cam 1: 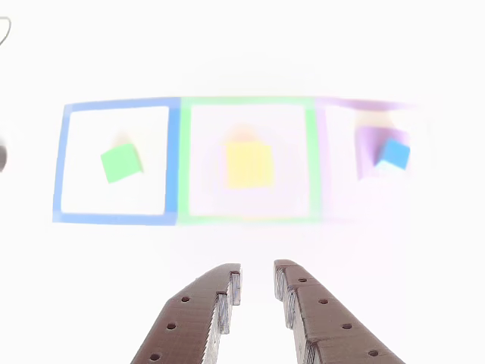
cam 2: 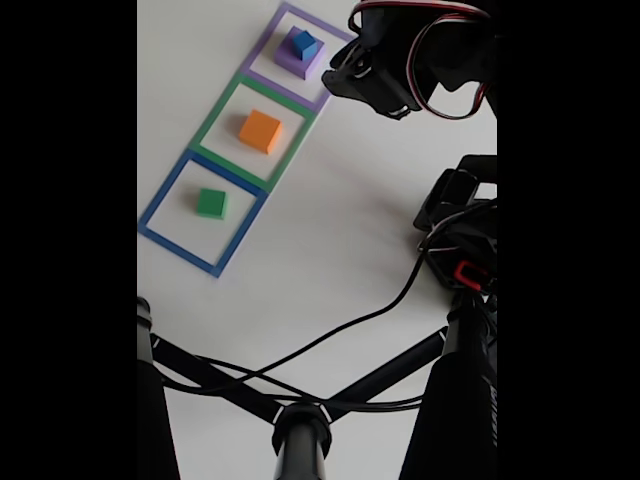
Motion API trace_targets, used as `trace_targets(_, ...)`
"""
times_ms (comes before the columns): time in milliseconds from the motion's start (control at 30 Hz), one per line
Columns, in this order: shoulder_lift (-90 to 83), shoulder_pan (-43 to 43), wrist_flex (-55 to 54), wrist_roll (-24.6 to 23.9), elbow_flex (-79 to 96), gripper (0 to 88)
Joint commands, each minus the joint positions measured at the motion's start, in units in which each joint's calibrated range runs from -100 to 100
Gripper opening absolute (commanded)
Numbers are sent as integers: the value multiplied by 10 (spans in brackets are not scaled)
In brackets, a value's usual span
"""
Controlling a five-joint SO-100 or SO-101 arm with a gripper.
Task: Tower of hanoi
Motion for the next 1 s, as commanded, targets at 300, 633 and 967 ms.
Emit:
trace_targets(300,-53,-63,-50,28,87,103)
trace_targets(633,-119,-61,-383,28,435,322)
trace_targets(967,-46,-110,-827,28,685,360)
